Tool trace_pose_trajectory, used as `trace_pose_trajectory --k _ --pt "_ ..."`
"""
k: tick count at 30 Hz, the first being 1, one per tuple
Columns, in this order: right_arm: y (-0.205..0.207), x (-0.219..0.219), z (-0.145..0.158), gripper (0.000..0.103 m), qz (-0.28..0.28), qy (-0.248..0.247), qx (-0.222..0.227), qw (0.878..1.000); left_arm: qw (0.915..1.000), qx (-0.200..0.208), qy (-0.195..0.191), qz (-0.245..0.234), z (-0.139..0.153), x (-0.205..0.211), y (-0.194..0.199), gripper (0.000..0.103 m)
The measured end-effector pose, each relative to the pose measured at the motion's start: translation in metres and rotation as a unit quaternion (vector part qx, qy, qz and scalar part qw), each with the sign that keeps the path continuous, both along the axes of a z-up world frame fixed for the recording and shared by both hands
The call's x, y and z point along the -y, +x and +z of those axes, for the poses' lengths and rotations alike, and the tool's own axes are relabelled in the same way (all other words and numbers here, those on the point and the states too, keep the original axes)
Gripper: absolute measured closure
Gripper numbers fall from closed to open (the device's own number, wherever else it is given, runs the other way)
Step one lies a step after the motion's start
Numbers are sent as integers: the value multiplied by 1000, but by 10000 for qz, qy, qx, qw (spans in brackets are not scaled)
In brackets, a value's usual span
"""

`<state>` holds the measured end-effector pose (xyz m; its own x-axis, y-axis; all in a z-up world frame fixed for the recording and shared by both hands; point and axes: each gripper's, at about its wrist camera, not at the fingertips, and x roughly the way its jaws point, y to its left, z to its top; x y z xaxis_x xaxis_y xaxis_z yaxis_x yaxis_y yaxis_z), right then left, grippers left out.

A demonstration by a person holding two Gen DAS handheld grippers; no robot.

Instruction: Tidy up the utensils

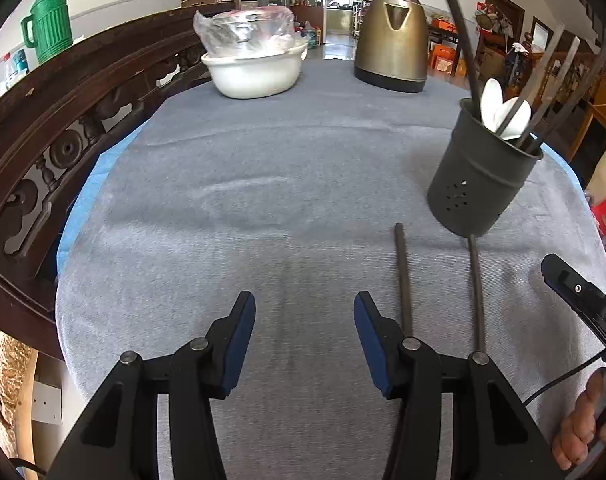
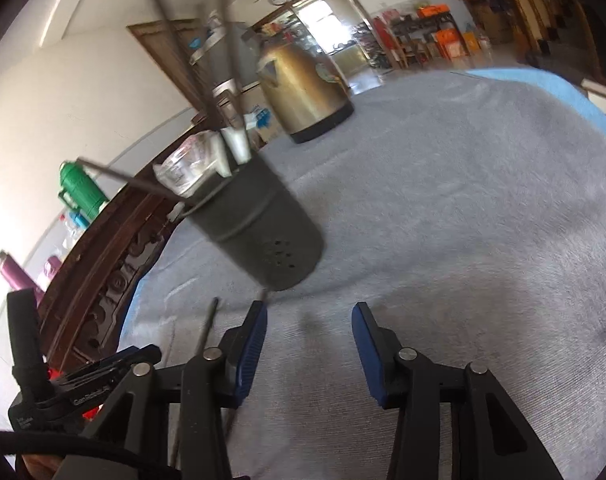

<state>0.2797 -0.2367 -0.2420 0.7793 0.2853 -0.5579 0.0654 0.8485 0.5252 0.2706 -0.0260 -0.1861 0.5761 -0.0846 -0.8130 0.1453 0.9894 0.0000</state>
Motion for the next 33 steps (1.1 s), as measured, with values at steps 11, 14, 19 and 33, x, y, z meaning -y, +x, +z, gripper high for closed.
trace_pose_trajectory --k 11,14,19,33 --pt "48 -74 9 71 532 -906 -1120 9881 9998 -70 -145 90 -2 -20 -10 50" --pt "63 -87 0 81 491 -1213 -1542 9793 9997 -86 -164 158 -1 -25 -12 50" --pt "69 -94 -3 91 490 -1560 -1625 9731 9997 -76 -167 190 0 -30 -12 50" --pt "41 -50 -3 91 1085 -930 -1750 9741 9944 -615 -765 -395 1 -2 14 50"
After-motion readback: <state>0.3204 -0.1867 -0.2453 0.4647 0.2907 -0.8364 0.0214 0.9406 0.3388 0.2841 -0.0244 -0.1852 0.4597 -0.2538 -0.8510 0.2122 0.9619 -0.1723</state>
